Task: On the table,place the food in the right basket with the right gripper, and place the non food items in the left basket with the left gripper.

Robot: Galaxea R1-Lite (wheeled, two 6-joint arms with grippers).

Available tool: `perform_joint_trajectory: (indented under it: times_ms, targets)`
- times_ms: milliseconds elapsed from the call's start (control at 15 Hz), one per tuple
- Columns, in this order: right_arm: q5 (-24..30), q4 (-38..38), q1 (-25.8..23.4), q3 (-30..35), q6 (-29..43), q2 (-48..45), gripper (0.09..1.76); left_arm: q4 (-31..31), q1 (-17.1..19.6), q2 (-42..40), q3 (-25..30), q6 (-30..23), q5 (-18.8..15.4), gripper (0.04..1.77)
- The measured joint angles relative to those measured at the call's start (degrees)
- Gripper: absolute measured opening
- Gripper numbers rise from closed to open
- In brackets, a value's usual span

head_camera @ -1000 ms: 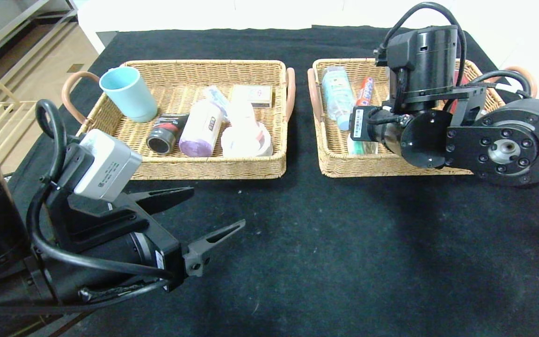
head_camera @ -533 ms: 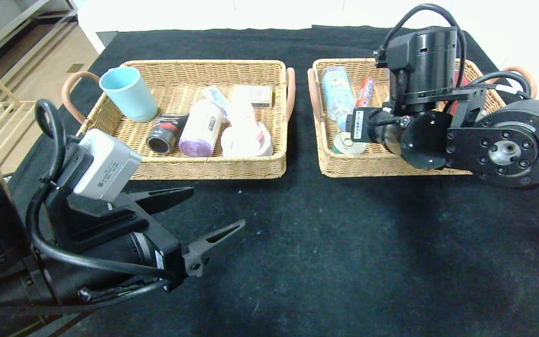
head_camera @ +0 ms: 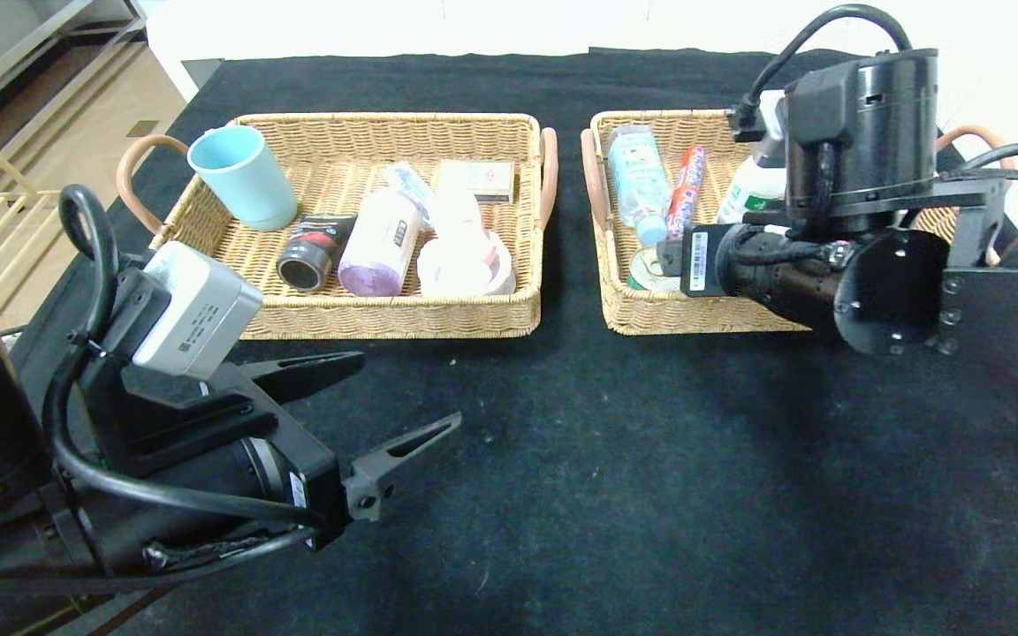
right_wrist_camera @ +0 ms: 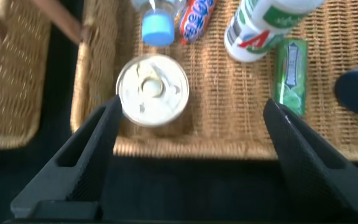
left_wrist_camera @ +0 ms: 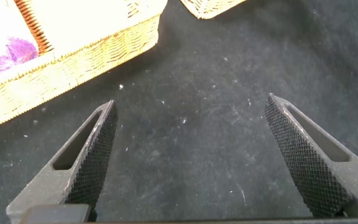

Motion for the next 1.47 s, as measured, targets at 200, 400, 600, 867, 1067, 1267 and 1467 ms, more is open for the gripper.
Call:
perform_joint_trajectory:
  times_ms: [200, 400, 600, 867, 1067, 1267, 1467]
  targets:
    - [3.5, -0.01, 0.34, 7.57, -2.51, -5.81, 1.68, 0.0, 0.0, 0.04, 0.02, -0.07, 0.05, 1.72]
    - [5.21, -0.01, 0.43, 14.91, -3.95, -12.07, 1.69, -0.02, 0.05, 0.04, 0.05, -0.22, 0.24, 1.72]
    - [6.56, -0.01, -0.18, 20.75, -5.1, -18.02, 1.69, -0.02, 1.1, -0.28, -0.26, -0.17, 0.3, 1.72]
    - [9.25, 0.16, -1.15, 28.14, -7.42, -27.12, 1.7, 0.2, 2.34, -2.89, 0.55, -0.09, 4.14, 1.72]
    - [9.61, 0.77, -1.34, 31.89, -8.24, -33.57, 1.7, 3.04, 3.06, -7.57, 1.68, -0.02, 7.2, 1.72]
    - [10.47, 4.06, -2.91, 35.47, -10.65, -40.88, 1.7, 14.2, 4.22, -15.13, 0.96, 0.0, 8.73, 1.72]
    - [13.12, 11.7, -7.33, 37.16, -11.42, -49.08, 1.7, 25.78, 6.67, -23.84, -1.05, 0.0, 9.06, 1.72]
